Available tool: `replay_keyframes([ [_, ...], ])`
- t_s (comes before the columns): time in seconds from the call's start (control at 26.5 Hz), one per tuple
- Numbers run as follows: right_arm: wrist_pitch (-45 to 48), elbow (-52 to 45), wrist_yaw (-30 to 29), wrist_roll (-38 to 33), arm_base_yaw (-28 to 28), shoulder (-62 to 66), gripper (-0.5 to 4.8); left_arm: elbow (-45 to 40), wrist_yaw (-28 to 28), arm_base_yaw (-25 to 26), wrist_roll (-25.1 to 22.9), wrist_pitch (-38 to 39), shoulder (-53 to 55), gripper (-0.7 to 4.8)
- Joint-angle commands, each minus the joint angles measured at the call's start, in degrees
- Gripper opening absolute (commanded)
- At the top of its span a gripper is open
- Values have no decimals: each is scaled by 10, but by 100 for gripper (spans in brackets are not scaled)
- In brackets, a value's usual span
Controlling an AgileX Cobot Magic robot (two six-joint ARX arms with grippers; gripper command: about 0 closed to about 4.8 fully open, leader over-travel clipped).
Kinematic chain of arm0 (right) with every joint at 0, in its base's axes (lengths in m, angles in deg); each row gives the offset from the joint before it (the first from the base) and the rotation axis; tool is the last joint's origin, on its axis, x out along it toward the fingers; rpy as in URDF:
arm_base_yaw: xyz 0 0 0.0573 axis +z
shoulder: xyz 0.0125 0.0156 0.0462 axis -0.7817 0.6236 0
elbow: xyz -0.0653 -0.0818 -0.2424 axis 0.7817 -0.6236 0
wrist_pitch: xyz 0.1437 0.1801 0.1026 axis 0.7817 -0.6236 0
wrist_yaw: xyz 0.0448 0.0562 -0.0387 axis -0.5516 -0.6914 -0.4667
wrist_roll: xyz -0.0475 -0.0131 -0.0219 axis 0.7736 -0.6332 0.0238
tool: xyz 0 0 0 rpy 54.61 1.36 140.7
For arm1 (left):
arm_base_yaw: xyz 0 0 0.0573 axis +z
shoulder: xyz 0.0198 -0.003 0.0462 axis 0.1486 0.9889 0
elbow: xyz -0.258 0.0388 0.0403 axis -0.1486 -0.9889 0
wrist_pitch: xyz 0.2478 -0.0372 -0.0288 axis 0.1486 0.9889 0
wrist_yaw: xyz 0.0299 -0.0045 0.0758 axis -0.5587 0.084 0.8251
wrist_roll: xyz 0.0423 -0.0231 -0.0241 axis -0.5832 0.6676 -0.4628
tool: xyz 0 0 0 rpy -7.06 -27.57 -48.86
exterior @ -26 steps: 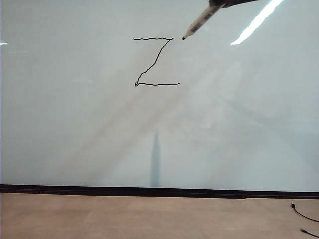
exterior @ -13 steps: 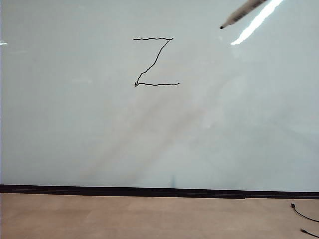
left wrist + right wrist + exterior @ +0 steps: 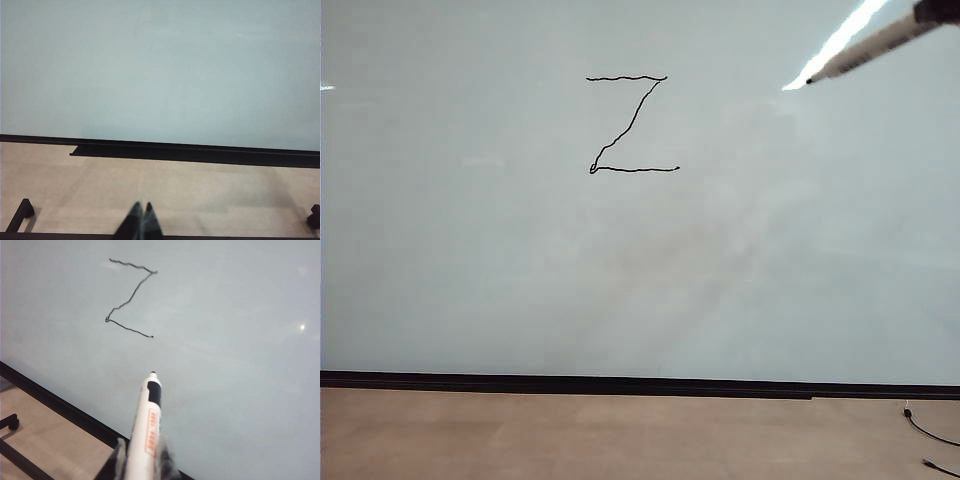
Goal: Pick up the pen on the shelf to the right of the whiteboard and write the letter Z.
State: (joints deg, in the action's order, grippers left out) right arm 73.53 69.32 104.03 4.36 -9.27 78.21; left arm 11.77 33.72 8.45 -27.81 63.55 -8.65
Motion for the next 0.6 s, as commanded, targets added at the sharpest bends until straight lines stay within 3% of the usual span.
replay_keyframes([
  [0.04, 8, -37, 4, 1, 0, -56, -5, 1, 0, 0, -2, -3, 1, -4],
  [0.45, -10, -78, 4, -8, 0, -115, -5, 1, 0, 0, -2, -3, 0, -5],
  [0.6, 48, -129, -3, -45, 0, -115, -5, 1, 0, 0, -2, -3, 0, -4],
])
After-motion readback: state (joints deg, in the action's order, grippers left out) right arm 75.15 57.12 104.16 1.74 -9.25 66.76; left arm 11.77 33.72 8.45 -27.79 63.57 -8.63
